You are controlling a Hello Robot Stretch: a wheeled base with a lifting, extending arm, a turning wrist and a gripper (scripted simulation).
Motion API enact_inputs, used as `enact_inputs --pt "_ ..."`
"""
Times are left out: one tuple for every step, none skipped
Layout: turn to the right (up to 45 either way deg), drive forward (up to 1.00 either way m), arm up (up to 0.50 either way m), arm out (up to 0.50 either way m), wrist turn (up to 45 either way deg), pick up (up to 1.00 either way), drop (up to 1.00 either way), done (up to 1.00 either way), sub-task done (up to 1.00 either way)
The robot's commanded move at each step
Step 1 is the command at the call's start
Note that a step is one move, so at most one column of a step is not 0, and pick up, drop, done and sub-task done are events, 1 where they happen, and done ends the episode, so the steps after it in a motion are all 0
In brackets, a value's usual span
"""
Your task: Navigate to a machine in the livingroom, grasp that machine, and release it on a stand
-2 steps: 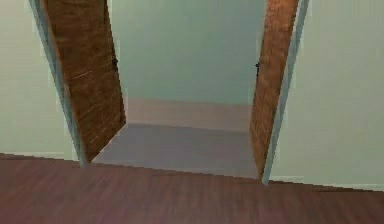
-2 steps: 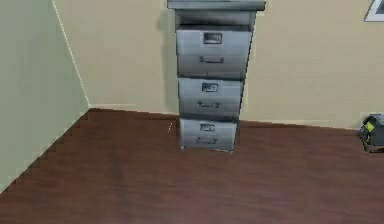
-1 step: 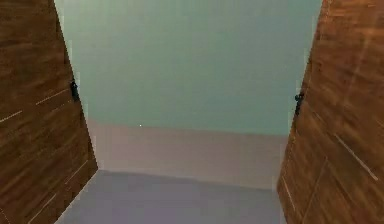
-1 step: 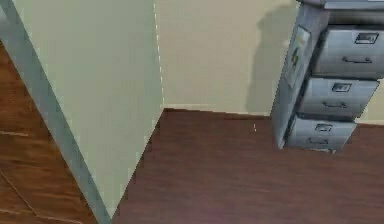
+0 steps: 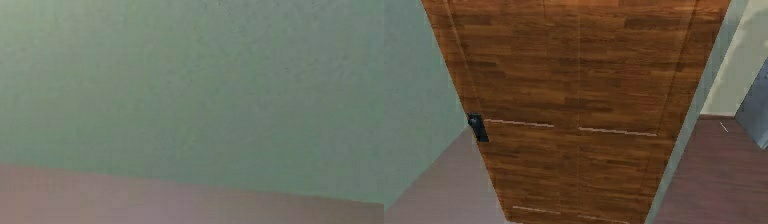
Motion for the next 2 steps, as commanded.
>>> enact_inputs --pt "18.0 0.00 0.00 0.00 0.0 0.00 0.00 0.00 0.00" --pt "0.0 0.10 0.00 0.00 0.0 0.00 0.00 0.00 0.00"
